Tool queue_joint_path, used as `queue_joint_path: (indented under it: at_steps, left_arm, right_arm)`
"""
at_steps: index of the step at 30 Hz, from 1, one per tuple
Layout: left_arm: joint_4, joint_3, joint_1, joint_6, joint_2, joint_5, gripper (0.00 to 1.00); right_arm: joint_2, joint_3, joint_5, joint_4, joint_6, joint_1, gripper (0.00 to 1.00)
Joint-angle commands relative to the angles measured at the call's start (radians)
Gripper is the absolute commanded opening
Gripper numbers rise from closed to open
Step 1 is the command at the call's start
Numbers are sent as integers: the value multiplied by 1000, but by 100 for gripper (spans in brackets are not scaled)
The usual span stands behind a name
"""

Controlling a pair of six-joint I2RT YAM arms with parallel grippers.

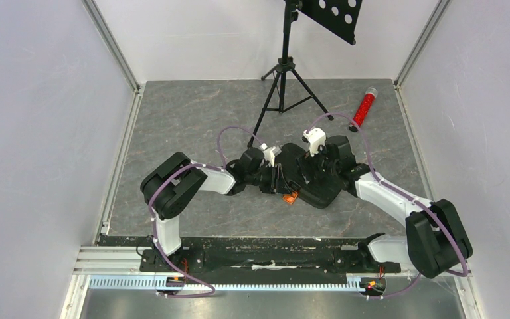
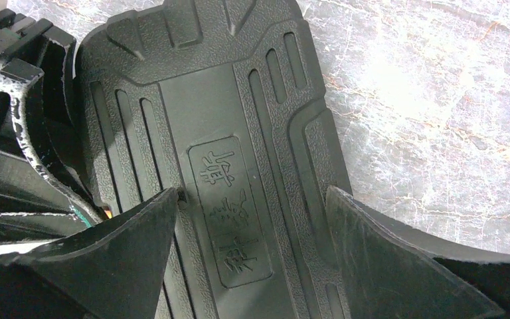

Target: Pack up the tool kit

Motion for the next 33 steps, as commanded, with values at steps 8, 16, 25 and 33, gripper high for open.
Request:
queue_joint_path:
  at_steps: [8, 16, 25, 33]
  left_arm:
    - [162, -10, -14, -297, -15, 132, 36]
    - [238, -48, -14, -450, -3, 67, 39]
    - [266, -48, -15, -535, -16, 36, 39]
    - [197, -18, -15, -506, -21, 26, 39]
  right_arm:
    - [-7, -58, -47, -81, 32, 4, 82]
    - [-32, -90, -57, -56, 39, 7, 82]
    - [-91, -100, -64, -36, 35, 15, 80]
    - [-252, -57, -54, -105, -47, 58, 83]
